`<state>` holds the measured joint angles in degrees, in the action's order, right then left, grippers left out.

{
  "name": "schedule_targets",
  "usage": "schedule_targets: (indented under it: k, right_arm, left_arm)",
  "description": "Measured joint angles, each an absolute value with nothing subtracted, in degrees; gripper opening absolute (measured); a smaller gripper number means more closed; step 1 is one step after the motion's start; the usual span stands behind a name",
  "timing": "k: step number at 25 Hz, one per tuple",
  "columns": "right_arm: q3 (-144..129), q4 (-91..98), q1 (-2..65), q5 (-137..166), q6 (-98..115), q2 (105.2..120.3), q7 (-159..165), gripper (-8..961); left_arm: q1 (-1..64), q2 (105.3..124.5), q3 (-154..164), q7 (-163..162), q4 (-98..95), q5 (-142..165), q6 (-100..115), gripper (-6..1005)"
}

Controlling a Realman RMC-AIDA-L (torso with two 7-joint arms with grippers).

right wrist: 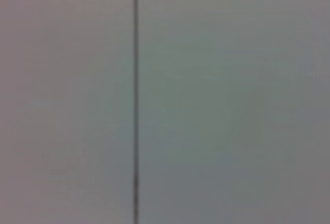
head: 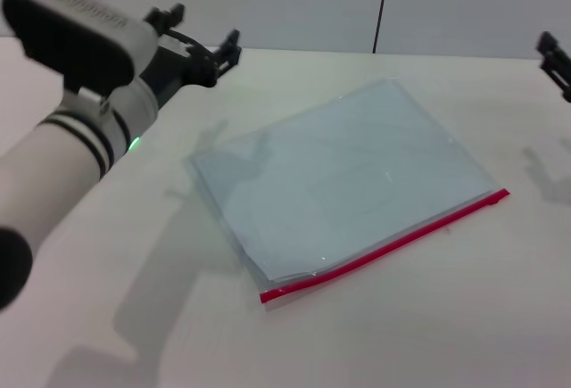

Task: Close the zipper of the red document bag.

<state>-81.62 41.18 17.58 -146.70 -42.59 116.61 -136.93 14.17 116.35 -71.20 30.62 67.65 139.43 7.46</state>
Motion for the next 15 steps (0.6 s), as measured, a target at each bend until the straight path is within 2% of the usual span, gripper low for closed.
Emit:
schedule_targets:
  k: [7, 15]
  right_arm:
    - [-81.61, 31.06, 19.88, -158.15, -51.19, 116.64, -145.11, 622]
    - [-81.04, 27.89, 21.39, -158.95, -52.03, 116.63, -146.29, 622]
  left_arm:
    - [12.46, 116.31, -64.39, 27.19, 60.13, 137.83, 30.53, 801]
    - [13.51, 116.25, -63.31, 24.72, 56.94, 137.72, 33.51, 801]
